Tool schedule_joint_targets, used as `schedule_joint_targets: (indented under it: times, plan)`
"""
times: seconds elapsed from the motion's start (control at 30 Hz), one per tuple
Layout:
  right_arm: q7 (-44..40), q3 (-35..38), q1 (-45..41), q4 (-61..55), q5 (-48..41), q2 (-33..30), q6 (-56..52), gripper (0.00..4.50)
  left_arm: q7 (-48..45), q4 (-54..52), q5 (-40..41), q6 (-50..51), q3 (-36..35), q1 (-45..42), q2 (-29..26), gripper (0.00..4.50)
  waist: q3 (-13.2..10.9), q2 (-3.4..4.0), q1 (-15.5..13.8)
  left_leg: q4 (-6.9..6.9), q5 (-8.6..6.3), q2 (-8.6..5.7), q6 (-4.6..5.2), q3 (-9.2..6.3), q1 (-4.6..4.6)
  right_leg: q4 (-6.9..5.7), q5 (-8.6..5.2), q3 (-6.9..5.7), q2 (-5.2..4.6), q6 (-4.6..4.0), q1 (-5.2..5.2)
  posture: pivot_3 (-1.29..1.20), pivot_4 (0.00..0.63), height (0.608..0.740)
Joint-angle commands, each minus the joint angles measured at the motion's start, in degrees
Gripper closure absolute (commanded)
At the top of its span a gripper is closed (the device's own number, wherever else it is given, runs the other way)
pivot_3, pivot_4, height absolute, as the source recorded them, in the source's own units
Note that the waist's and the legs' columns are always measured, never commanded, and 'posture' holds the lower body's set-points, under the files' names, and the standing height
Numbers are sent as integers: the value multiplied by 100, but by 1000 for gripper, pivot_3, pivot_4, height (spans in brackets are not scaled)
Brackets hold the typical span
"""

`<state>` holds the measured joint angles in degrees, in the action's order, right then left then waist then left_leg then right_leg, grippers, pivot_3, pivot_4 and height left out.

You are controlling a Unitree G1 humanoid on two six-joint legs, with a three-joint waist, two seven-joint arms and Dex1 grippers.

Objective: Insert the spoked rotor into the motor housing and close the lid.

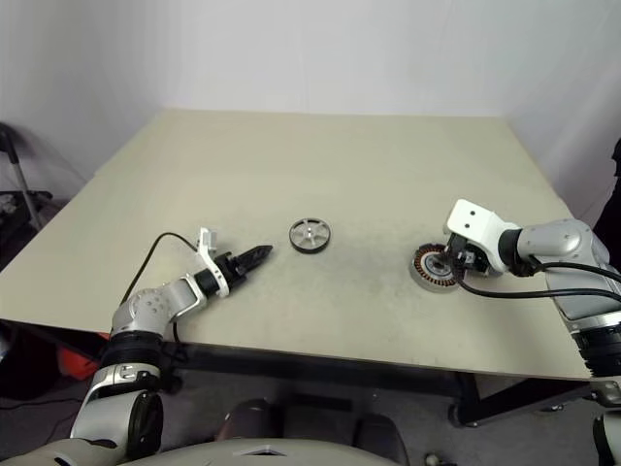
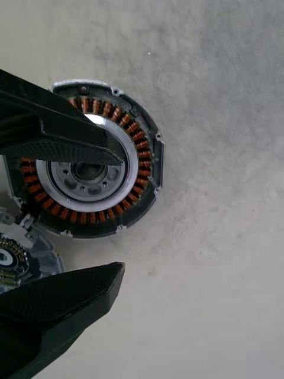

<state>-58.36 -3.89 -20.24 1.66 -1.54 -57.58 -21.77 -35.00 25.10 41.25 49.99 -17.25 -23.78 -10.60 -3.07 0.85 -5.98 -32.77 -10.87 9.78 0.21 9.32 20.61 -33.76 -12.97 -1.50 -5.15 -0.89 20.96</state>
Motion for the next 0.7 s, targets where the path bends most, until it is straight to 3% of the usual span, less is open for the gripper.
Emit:
schedule_joint_targets:
  times: [0.03,0.3,0.7]
  plan:
    - [143,10,-133,158,195,-3,132,1857,59,178,-179,5,162,56,71,2483,0,0,-1,-1,0,0,0,0,1,0,0,0,0,1,-1,0,0,740]
    - [-182,330,414,-528,-157,-181,-55,1857,70,47,-165,21,150,201,79,2483,5,8,-10,-2,-4,0,7,9,5,1,3,0,-6,-5,-4,0,0,740]
    - [-339,264,609,-624,-271,-135,-163,1857,49,171,-219,-35,194,207,84,2483,7,8,5,-2,-5,1,9,10,2,2,-11,0,-7,19,-6,0,0,740]
